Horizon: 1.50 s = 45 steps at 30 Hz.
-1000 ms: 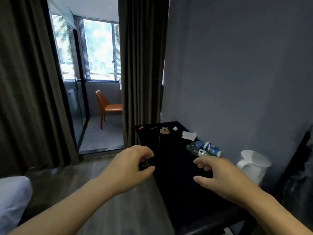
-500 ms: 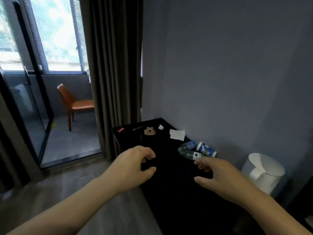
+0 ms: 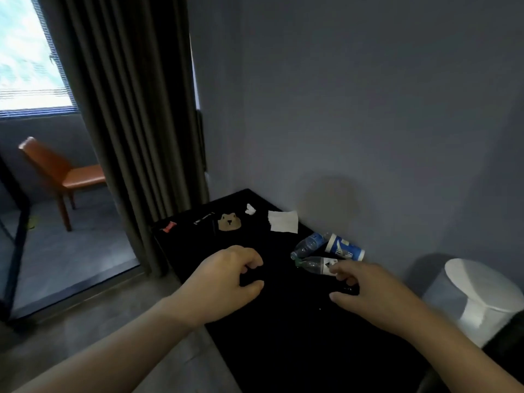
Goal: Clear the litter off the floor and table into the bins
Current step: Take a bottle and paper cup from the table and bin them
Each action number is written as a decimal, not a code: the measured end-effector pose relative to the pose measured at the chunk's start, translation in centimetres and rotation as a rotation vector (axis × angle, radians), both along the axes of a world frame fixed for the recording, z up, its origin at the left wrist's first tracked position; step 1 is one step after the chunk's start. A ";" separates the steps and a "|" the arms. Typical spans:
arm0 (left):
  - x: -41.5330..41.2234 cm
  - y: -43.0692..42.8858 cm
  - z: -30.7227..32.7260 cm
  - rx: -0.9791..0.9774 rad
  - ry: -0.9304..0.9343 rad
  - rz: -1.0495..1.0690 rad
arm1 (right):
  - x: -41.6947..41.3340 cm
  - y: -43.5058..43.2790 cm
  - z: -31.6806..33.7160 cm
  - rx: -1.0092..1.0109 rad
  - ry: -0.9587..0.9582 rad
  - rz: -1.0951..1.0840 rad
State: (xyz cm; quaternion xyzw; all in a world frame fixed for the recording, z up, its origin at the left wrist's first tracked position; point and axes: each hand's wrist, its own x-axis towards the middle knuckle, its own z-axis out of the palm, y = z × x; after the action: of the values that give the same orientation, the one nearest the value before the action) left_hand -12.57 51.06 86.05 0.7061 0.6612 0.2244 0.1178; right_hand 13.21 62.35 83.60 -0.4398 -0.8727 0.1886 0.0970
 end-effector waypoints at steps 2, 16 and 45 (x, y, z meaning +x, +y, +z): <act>-1.3 2.6 -0.8 -0.020 0.003 -0.037 | -0.9 1.3 -0.3 -0.005 -0.007 -0.053; -8.2 21.2 -4.2 -0.125 0.013 -0.325 | -6.8 7.5 -2.7 -0.009 -0.016 -0.481; 2.5 43.4 -25.7 -0.439 0.095 -0.427 | -0.3 35.9 -21.5 -0.204 -0.101 -0.584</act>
State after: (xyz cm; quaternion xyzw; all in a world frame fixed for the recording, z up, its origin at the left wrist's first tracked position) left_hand -10.06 94.41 60.36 0.7964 0.5353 0.0129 0.2810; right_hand 12.91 98.26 62.15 -0.6883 -0.6897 0.2170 0.0590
